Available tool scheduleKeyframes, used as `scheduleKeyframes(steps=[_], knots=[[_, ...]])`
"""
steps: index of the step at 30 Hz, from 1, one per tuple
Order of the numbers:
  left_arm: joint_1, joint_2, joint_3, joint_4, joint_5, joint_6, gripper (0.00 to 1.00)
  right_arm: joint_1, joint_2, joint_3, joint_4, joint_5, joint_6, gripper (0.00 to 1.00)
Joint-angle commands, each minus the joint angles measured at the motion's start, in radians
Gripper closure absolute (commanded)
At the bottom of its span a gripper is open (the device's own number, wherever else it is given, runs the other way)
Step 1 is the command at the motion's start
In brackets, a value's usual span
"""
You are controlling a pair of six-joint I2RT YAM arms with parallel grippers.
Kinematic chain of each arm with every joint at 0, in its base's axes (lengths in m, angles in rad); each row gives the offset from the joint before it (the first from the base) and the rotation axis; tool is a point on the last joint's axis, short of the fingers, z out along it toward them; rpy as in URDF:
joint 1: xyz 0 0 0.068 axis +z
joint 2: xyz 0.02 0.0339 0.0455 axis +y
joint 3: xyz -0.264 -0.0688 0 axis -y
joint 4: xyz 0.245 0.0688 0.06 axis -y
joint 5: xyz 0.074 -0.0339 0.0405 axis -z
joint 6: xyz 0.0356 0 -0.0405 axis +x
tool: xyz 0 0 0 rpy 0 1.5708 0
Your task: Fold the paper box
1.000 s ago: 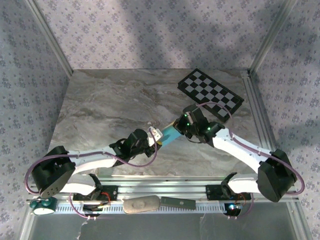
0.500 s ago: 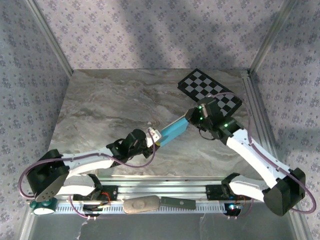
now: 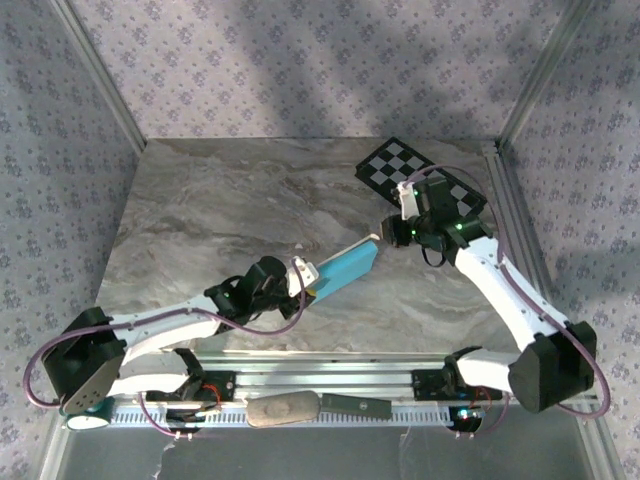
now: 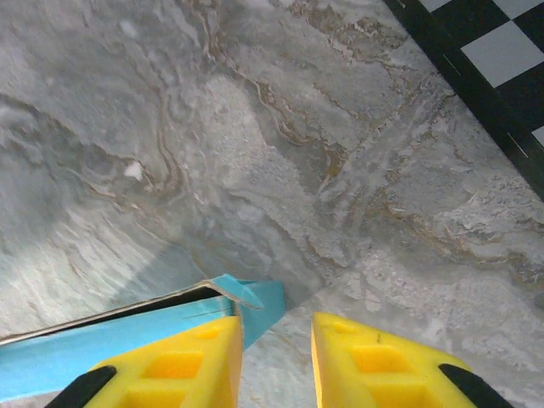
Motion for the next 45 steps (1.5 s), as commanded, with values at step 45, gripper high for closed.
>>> scheduleKeyframes(steps=[45], knots=[[0.023,0.02,0.033,-0.041,0.013,0.017,0.68,0.002,0.246,0.194,-0.167,-0.191,-0.592,0.84]])
